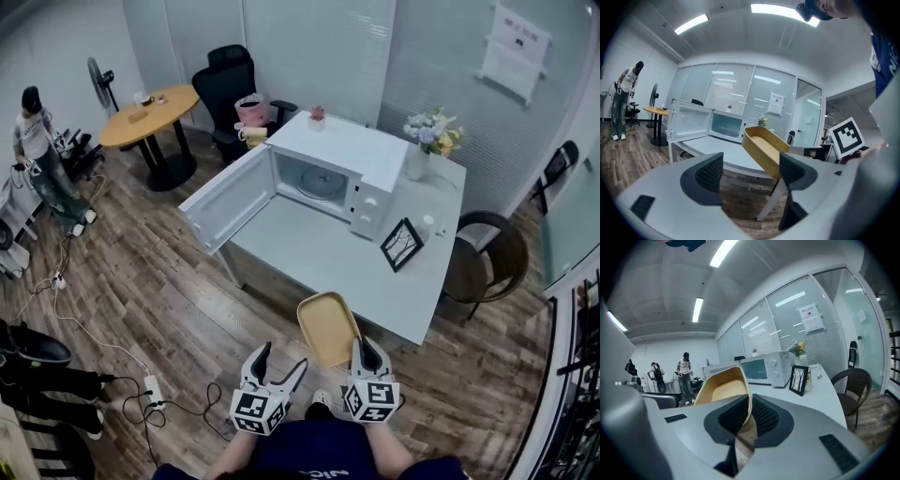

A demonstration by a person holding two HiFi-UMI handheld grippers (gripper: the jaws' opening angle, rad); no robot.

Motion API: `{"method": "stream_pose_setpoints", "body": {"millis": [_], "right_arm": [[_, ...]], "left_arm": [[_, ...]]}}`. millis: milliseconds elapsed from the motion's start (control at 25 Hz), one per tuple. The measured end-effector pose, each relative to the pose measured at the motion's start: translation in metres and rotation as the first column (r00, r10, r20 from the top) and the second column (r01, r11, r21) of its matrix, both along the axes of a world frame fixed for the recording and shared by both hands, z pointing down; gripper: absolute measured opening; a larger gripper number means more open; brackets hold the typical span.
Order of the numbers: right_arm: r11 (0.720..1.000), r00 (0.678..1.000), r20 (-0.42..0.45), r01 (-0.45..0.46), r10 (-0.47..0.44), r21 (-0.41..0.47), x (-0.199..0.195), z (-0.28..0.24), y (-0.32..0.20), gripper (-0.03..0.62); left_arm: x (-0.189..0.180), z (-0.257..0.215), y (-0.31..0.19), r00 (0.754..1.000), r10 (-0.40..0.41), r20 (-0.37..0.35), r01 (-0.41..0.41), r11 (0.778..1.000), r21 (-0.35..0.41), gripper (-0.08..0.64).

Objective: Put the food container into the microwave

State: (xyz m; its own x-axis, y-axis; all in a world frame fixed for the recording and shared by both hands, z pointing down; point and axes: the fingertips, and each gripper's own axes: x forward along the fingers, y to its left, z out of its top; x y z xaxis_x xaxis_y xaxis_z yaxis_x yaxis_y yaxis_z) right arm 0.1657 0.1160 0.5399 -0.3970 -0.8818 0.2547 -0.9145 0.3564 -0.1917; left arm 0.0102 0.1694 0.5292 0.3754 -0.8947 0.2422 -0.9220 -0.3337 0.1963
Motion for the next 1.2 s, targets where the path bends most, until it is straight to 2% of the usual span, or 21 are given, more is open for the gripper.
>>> {"method": "stream_pose_setpoints", "body": {"millis": [280,560,880,1200], "right_arm": [[0.999,0.999,-0.008,0.031,-0.031,0.014,0.02,0.0,-0.047,0.038],[0.999,0.999,-0.01,0.043,-0.043,-0.012,0.026,0.011,-0.066,0.038],[0.998,0.998,-0.02,0.06,-0.061,-0.023,0.011,0.019,-0.1,0.038],[1.0,0.999,-0.031,0.007,-0.008,-0.026,-0.023,0.014,-0.172,0.038]], "left_arm": [[0.034,0.004,-0.053,1.0,0.011,-0.003,-0.011,1.0,0.007,0.373],[0.046,0.012,-0.08,0.999,0.032,-0.004,-0.032,0.999,-0.015,0.373],[0.033,0.019,-0.116,1.0,0.024,-0.016,-0.024,0.999,-0.021,0.371],[0.002,0.024,-0.192,0.995,0.088,-0.042,-0.089,0.996,-0.026,0.371]]}}
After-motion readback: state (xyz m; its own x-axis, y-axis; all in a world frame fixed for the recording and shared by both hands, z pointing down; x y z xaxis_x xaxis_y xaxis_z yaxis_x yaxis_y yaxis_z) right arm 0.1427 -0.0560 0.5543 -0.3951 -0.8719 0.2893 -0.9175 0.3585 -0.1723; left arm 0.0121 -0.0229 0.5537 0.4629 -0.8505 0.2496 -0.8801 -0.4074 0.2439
